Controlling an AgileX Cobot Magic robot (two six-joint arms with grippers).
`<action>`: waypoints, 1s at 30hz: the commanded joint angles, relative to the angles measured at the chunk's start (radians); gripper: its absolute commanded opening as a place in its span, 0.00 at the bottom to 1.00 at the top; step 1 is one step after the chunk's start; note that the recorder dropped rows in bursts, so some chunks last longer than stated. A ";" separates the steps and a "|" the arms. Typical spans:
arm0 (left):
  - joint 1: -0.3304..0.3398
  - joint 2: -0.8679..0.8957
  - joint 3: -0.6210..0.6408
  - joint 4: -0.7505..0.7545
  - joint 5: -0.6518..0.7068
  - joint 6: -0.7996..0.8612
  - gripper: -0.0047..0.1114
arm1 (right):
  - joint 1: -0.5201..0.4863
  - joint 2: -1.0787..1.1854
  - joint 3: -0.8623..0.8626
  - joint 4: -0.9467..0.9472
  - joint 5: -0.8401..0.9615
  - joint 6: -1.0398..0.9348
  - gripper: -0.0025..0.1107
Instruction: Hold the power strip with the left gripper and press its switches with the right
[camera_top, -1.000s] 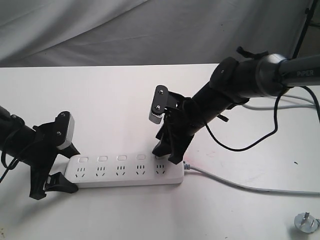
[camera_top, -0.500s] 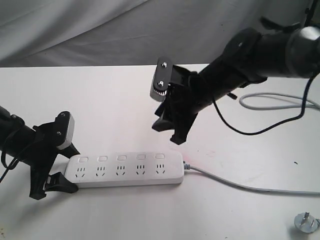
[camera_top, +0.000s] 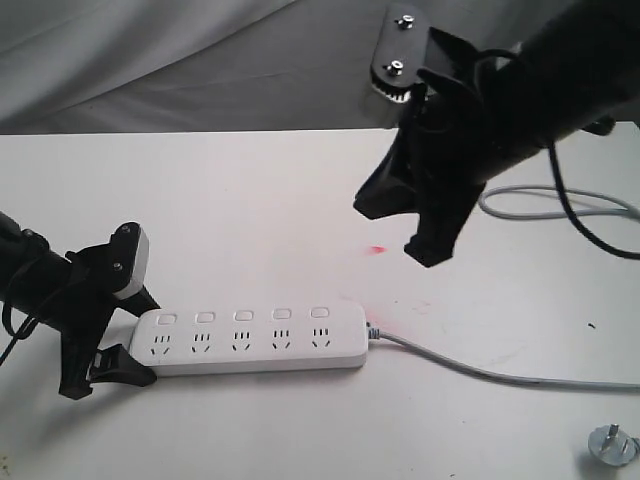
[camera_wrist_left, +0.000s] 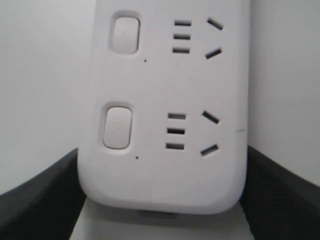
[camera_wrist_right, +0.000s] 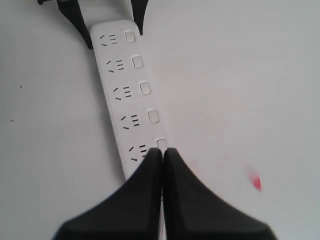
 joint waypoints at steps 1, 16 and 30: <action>-0.005 0.004 -0.005 -0.004 -0.007 0.001 0.62 | -0.004 -0.220 0.232 0.011 -0.156 0.131 0.02; -0.005 0.004 -0.005 -0.004 -0.007 0.001 0.62 | -0.004 -0.824 0.799 0.138 -0.717 0.270 0.02; -0.005 0.004 -0.005 -0.004 -0.007 0.001 0.62 | -0.128 -1.320 1.016 0.300 -0.840 0.270 0.02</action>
